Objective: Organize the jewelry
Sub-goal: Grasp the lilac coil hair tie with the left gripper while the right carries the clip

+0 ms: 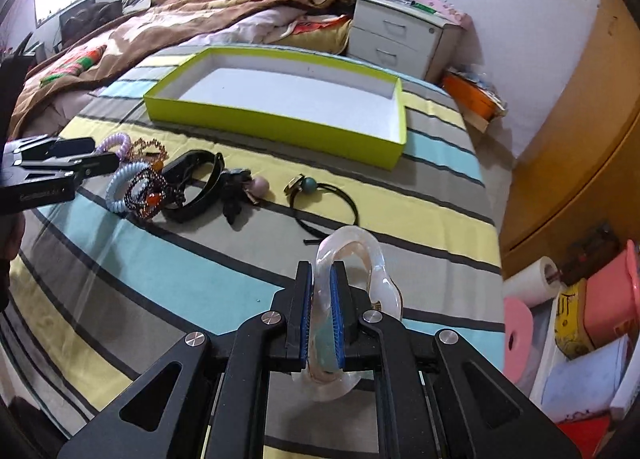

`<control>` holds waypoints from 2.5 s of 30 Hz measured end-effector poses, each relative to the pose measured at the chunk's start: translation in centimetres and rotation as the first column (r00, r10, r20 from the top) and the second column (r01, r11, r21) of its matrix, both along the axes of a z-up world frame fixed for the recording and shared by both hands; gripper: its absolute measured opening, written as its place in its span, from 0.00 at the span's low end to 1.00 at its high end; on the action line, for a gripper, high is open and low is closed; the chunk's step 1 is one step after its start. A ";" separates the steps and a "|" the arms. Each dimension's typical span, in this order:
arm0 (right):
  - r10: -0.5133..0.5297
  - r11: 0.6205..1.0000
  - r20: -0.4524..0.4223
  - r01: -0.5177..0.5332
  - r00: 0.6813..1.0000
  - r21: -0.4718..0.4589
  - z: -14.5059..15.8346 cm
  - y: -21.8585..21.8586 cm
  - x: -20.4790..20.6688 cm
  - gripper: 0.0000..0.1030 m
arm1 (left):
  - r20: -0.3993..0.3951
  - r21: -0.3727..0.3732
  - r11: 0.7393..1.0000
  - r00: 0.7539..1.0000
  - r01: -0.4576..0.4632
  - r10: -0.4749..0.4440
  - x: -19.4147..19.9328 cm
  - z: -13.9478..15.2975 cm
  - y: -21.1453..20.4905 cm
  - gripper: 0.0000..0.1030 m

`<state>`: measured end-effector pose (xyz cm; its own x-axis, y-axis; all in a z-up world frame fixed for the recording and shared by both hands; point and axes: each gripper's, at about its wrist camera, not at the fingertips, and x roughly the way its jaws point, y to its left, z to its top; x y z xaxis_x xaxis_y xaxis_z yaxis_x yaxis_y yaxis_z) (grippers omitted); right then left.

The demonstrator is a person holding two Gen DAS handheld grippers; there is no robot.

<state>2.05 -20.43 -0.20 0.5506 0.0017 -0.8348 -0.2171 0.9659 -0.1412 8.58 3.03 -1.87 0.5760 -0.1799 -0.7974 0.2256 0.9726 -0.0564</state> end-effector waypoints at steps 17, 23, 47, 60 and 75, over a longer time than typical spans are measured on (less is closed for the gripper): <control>0.034 0.991 0.006 -0.035 0.999 0.131 1.0 -1.1 -1.1 0.36 | -0.025 0.107 0.991 0.997 0.079 -0.077 0.8 -0.5 -2.2 0.39; 0.056 0.990 -0.028 -0.051 0.998 0.133 0.2 -0.9 -1.5 0.36 | -0.018 0.092 0.993 0.997 0.074 -0.072 0.8 -0.6 -2.1 0.39; 0.034 0.999 0.017 -0.034 0.999 0.014 -1.8 0.5 -1.8 0.13 | -0.040 0.122 0.990 0.997 0.074 -0.070 0.7 -0.4 -2.9 0.14; 0.012 0.998 0.067 -0.016 0.998 0.065 -0.5 -0.4 -2.3 0.13 | -0.032 0.054 0.998 0.999 0.038 -0.036 -0.4 0.7 -2.0 0.10; 0.023 0.998 0.159 -0.033 0.987 0.061 4.0 -1.0 -1.5 0.13 | 0.051 0.027 0.999 0.998 0.041 -0.042 -0.9 4.8 -2.1 0.10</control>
<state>0.51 -21.41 3.78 0.6747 0.0688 -0.7349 -0.2236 0.9679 -0.1147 7.67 0.94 2.91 0.6090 -0.1841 -0.7715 0.2680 0.9632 -0.0182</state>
